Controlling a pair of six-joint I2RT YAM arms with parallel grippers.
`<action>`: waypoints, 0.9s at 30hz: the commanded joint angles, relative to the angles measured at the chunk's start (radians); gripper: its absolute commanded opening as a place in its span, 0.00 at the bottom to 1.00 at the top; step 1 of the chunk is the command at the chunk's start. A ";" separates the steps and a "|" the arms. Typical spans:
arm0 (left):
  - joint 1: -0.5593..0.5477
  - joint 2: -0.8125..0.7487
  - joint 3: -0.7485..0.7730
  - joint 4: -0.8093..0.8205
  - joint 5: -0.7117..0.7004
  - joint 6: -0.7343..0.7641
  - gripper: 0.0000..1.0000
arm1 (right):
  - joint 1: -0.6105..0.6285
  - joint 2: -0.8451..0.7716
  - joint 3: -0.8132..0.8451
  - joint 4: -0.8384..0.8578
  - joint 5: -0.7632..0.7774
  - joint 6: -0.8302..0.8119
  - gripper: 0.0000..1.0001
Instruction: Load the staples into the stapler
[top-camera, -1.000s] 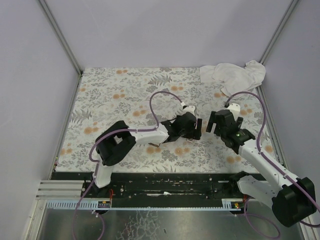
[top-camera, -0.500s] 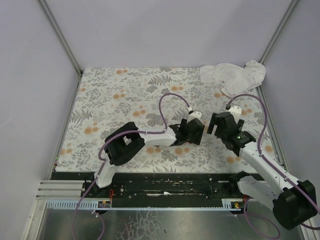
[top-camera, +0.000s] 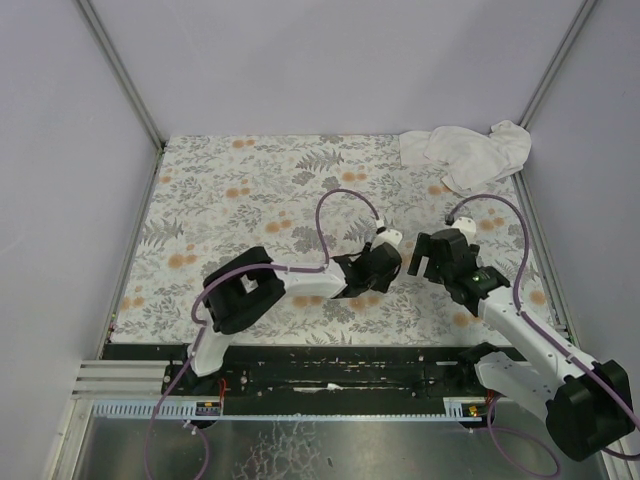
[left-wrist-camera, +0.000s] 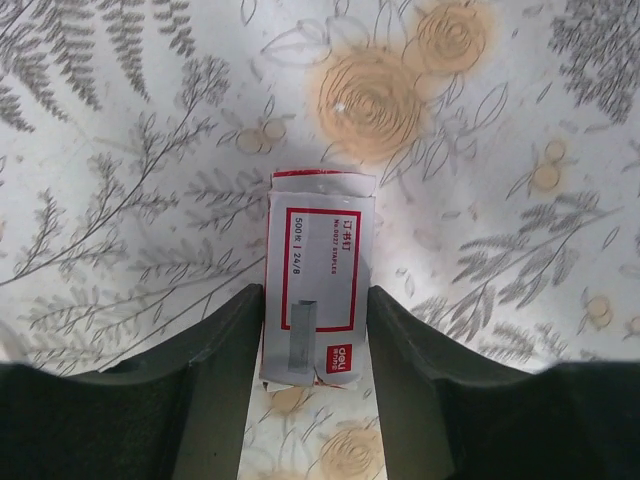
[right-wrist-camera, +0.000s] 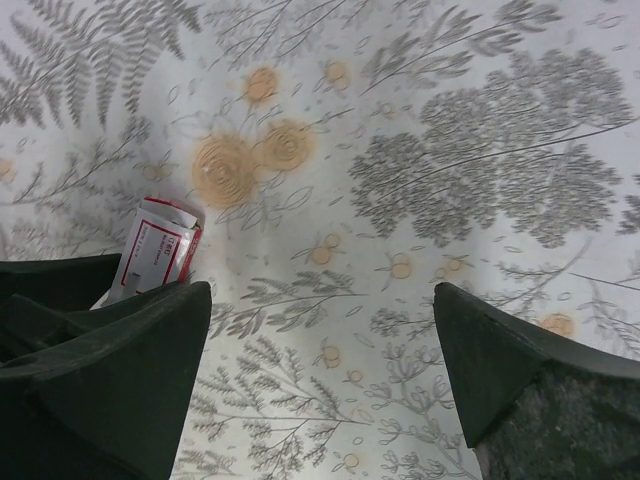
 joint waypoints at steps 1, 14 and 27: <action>-0.006 -0.082 -0.148 0.091 0.038 0.101 0.45 | -0.001 0.008 -0.015 0.067 -0.187 0.003 0.97; -0.006 -0.353 -0.516 0.326 0.214 0.270 0.45 | -0.003 0.249 -0.017 0.218 -0.645 -0.001 0.61; -0.026 -0.335 -0.515 0.329 0.237 0.288 0.43 | -0.002 0.424 0.005 0.282 -0.794 -0.038 0.40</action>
